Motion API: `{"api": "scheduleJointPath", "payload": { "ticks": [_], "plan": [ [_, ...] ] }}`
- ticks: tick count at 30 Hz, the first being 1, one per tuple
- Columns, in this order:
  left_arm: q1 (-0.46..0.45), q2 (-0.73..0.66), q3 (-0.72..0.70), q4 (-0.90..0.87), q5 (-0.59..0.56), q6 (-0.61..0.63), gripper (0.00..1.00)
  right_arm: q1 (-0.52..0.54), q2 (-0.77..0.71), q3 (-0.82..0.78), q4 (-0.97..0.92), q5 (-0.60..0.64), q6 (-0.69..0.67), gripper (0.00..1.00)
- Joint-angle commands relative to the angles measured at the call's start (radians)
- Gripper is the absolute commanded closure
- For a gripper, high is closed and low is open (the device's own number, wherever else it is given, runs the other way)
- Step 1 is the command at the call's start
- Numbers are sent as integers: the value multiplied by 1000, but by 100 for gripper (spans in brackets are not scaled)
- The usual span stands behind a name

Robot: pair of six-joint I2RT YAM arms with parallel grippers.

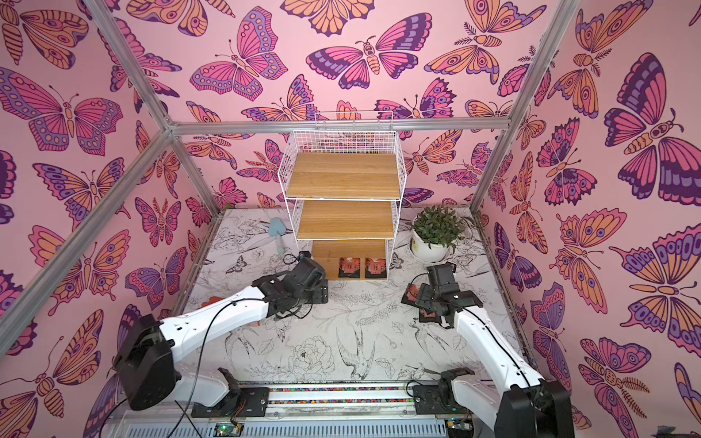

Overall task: Remove the tea bags from the shelf
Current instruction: Place the tea bag at the center of the board, then pick up the tea bag from the shelf.

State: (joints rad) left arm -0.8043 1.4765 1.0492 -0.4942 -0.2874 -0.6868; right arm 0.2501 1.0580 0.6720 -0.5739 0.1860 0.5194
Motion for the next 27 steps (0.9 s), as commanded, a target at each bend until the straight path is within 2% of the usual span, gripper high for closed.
{"api": "scheduleJointPath", "payload": {
  "ticks": [1, 5, 14, 21, 27],
  "plan": [
    [-16, 89, 66, 44, -28, 27, 15, -5, -17, 32, -21, 5, -9, 22],
    [-23, 183, 119, 83, -19, 36, 14, -6, -18, 43, -11, 3, -20, 21],
    [-26, 246, 79, 288, -11, 61, 12, -18, 12, 61, 29, -20, -33, 20],
    [-26, 339, 127, 301, 20, 71, 10, -64, 29, 49, 63, -101, -36, 20],
    [-26, 388, 177, 307, -6, 80, 9, -84, 35, 62, 63, -120, -48, 20]
  ]
}}
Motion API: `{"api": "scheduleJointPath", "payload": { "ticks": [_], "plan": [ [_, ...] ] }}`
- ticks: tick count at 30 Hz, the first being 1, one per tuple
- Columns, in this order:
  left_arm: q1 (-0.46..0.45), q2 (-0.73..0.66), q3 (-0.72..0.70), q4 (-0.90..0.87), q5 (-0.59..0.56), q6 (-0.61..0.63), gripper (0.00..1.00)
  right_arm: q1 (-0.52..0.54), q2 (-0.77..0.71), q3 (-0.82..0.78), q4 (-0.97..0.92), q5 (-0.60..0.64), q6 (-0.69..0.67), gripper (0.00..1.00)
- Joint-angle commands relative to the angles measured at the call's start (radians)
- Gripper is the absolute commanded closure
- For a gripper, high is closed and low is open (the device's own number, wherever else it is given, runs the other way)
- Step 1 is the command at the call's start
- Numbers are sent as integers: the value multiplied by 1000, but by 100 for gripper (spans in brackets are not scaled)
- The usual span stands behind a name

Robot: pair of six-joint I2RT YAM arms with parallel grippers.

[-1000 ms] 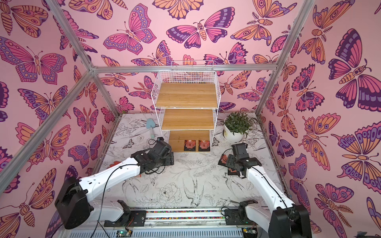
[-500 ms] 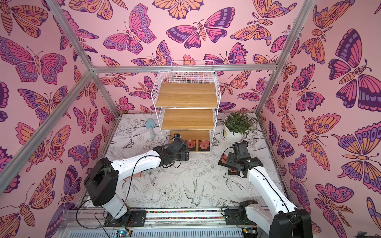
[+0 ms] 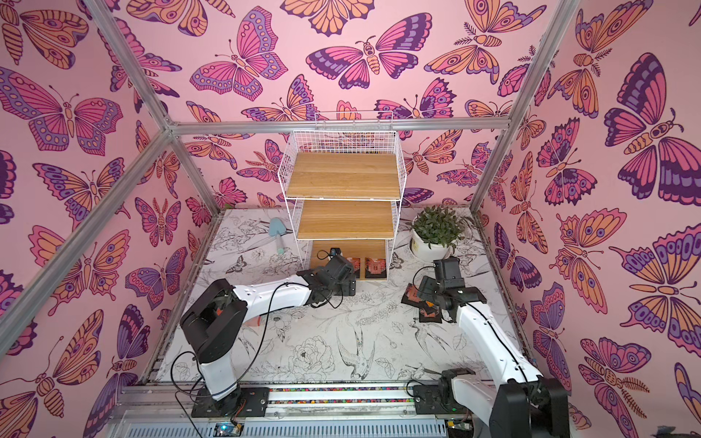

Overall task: Remove the tea bags from the shelf
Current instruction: Pick up the tea bag from the shelf.

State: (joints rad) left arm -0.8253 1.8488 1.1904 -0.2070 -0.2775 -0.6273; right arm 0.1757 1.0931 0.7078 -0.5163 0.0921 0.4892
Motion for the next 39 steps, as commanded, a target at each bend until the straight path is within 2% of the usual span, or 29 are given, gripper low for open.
{"api": "scheduleJointPath", "payload": {
  "ticks": [1, 17, 36, 39],
  "plan": [
    [-5, 24, 44, 21, -25, 25, 9, -11, -2, 27, 4, -28, -21, 20],
    [-5, 177, 177, 23, -105, 111, 7, -54, -5, 26, 0, -57, -39, 19],
    [14, 262, 224, 41, -60, 107, 6, -70, -7, 22, 1, -65, -49, 19],
    [14, 281, 230, 33, -85, 111, 6, -71, -9, 25, 0, -66, -49, 19]
  ]
}}
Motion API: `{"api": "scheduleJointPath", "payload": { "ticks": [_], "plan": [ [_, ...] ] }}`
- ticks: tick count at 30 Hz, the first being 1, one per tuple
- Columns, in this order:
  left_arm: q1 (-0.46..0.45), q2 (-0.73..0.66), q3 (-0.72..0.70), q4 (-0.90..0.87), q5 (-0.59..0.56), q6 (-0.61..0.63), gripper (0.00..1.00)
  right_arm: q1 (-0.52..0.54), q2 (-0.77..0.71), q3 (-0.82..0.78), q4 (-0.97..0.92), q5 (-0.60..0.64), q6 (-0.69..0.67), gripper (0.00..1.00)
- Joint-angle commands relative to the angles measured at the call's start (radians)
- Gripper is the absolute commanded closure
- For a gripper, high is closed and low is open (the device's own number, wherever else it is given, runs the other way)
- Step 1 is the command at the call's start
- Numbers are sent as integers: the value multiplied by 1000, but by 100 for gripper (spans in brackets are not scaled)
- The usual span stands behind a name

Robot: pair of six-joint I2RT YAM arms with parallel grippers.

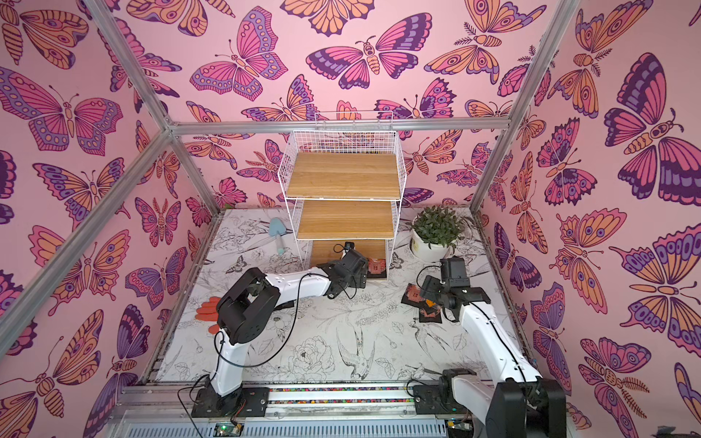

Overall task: Remove the tea bags from the shelf
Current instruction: Pick up the tea bag from the shelf.

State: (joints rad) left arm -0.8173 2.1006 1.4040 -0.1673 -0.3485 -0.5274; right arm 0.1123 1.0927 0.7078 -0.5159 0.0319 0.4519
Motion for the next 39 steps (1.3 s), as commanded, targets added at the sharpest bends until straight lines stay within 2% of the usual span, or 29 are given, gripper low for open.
{"api": "scheduleJointPath", "payload": {
  "ticks": [1, 14, 19, 27, 29, 35, 39],
  "plan": [
    [6, 33, 18, -16, -22, 11, 7, -8, -10, 25, -1, -5, -12, 19],
    [14, 102, 83, -128, -24, -14, 22, -9, -40, 41, -27, 3, -22, 19],
    [15, 109, 82, -147, -34, -19, 37, -10, -57, 43, -34, 9, -22, 19],
    [14, 39, 48, -146, -33, -22, 78, -10, -51, 45, -27, -10, -15, 19],
    [15, 18, 40, -146, -35, -18, 85, -11, -54, 45, -29, -14, -12, 19],
    [13, -70, -20, -154, -25, -26, 94, -11, -64, 37, -32, -34, -10, 20],
    [14, -139, -75, -156, 44, -14, 98, -11, -71, 21, -24, -58, -13, 20]
  ]
}}
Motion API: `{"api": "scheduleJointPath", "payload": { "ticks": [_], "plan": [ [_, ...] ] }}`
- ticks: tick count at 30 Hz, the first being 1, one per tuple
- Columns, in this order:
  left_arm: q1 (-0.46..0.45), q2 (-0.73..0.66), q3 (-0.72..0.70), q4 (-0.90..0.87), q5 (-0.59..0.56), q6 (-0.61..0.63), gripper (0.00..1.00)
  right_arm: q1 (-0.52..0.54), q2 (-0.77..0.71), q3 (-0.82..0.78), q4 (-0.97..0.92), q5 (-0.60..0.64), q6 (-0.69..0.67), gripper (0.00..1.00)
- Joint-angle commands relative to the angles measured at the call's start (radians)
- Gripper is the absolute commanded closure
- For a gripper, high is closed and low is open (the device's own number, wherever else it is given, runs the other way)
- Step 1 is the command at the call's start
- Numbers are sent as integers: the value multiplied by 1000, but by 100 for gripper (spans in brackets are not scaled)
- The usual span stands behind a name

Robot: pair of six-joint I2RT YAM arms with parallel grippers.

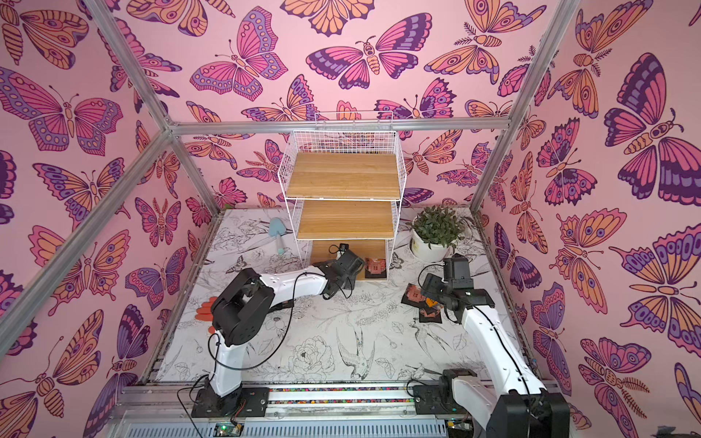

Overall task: Remove the tea bags from the shelf
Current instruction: Pick up the tea bag from the shelf, then place the tea bag at the center of the board.

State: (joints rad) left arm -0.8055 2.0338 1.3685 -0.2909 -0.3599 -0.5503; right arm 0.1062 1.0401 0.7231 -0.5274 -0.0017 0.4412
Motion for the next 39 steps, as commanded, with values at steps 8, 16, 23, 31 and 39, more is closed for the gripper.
{"api": "scheduleJointPath", "payload": {
  "ticks": [8, 16, 23, 31, 39],
  "plan": [
    [-34, -231, -195, -50, 104, -27, 100, -3, -68, -25, -31, -33, 9, 20],
    [-38, -529, -433, -138, 17, -116, 100, 24, -86, -34, -54, -44, 22, 21],
    [34, -729, -552, -295, -65, -147, 100, 115, -99, -30, -85, 15, 43, 22],
    [258, -736, -581, -365, 19, -38, 100, 186, -112, -48, -99, 61, 86, 22],
    [334, -650, -574, -363, 56, 4, 78, 220, -94, -27, -120, 90, 89, 22]
  ]
}}
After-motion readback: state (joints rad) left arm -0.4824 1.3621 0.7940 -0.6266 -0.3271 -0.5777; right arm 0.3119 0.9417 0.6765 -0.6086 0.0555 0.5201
